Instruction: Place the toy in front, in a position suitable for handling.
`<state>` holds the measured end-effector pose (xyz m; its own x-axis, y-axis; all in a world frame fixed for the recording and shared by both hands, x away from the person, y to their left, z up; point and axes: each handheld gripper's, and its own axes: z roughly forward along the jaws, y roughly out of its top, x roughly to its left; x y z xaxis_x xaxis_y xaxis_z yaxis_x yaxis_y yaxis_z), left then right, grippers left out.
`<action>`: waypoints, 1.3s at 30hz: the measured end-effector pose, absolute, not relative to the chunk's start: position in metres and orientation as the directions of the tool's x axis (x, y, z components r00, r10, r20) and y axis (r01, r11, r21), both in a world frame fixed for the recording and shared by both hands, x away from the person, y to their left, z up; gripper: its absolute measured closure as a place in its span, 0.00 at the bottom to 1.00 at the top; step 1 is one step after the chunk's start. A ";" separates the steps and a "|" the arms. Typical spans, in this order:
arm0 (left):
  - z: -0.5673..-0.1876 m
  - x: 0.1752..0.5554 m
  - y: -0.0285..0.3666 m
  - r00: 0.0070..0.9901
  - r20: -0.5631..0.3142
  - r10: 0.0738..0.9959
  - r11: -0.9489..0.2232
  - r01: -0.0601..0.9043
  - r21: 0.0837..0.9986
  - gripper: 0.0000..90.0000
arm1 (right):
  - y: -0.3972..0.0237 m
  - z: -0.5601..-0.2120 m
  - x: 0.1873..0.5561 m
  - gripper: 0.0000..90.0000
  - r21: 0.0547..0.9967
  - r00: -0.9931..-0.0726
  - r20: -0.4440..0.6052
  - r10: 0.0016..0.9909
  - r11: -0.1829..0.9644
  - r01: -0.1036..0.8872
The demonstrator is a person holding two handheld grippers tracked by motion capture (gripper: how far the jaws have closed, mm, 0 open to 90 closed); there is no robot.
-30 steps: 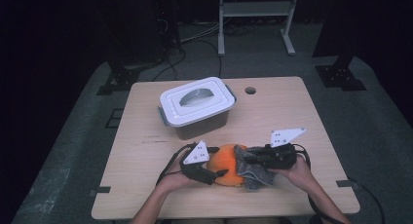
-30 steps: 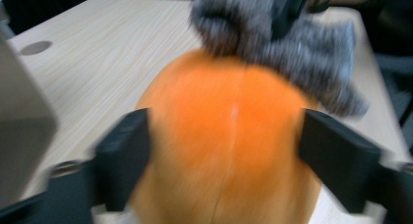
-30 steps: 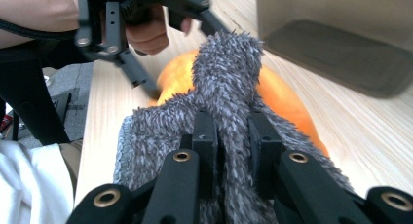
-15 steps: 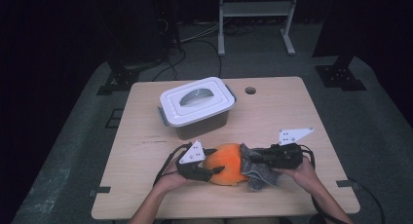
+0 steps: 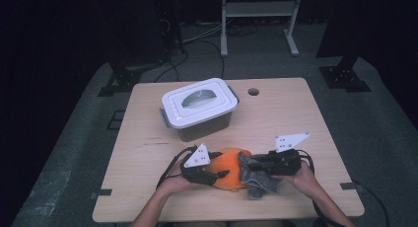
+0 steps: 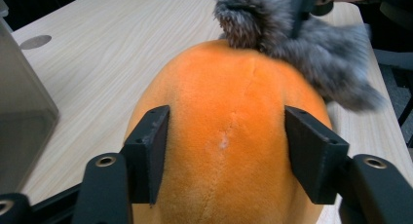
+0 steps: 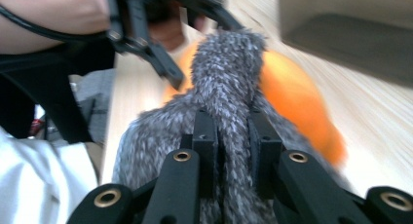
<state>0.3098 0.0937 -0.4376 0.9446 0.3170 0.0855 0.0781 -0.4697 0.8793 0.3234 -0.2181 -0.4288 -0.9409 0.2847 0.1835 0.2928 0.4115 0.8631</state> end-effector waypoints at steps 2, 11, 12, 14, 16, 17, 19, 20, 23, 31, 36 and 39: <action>-0.438 0.310 0.095 0.943 0.081 0.323 -0.463 0.083 0.882 0.41 | -0.225 -0.429 0.325 0.85 0.856 -0.931 0.184 0.316 0.414 0.309; -0.438 0.308 0.095 0.954 0.066 0.291 -0.457 0.078 0.886 0.40 | -0.216 -0.419 0.327 0.85 0.873 -0.937 0.161 0.308 0.399 0.281; -0.437 0.308 0.096 0.955 0.067 0.288 -0.458 0.077 0.885 0.38 | -0.213 -0.420 0.328 0.85 0.871 -0.939 0.163 0.302 0.403 0.281; -0.435 0.309 0.096 0.956 0.053 0.288 -0.447 0.085 0.890 0.30 | -0.208 -0.422 0.327 0.85 0.868 -0.943 0.158 0.292 0.415 0.274; -0.434 0.311 0.095 0.952 0.040 0.305 -0.436 0.102 0.894 0.19 | -0.207 -0.422 0.324 0.85 0.870 -0.954 0.159 0.253 0.422 0.257; -0.435 0.311 0.093 0.951 0.041 0.305 -0.440 0.103 0.892 0.18 | -0.207 -0.423 0.323 0.85 0.867 -0.960 0.169 0.224 0.430 0.253; -0.437 0.308 0.091 0.949 0.070 0.307 -0.453 0.081 0.888 0.25 | -0.208 -0.422 0.321 0.85 0.862 -0.964 0.171 0.202 0.444 0.246; -0.437 0.307 0.090 0.946 0.087 0.311 -0.458 0.069 0.886 0.33 | -0.209 -0.422 0.321 0.85 0.860 -0.964 0.168 0.208 0.447 0.246; -0.436 0.304 0.085 0.942 0.111 0.316 -0.455 0.048 0.889 0.42 | -0.215 -0.421 0.326 0.86 0.863 -0.950 0.176 0.260 0.424 0.276; -0.433 0.299 0.078 0.938 0.150 0.312 -0.469 0.014 0.883 0.42 | -0.199 -0.410 0.324 0.86 0.869 -0.961 0.130 0.244 0.440 0.229; -0.434 0.300 0.084 0.944 0.117 0.308 -0.467 0.042 0.883 0.41 | -0.213 -0.422 0.325 0.86 0.854 -0.948 0.155 0.277 0.445 0.270; -0.433 0.299 0.082 0.948 0.124 0.294 -0.477 0.033 0.878 0.41 | -0.217 -0.420 0.324 0.86 0.852 -0.944 0.155 0.290 0.444 0.277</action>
<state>0.2992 0.0816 -0.4327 0.9476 0.2942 0.1244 0.0330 -0.4774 0.8781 0.3237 -0.2166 -0.4196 -0.9444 0.2897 0.1555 0.2765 0.4440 0.8523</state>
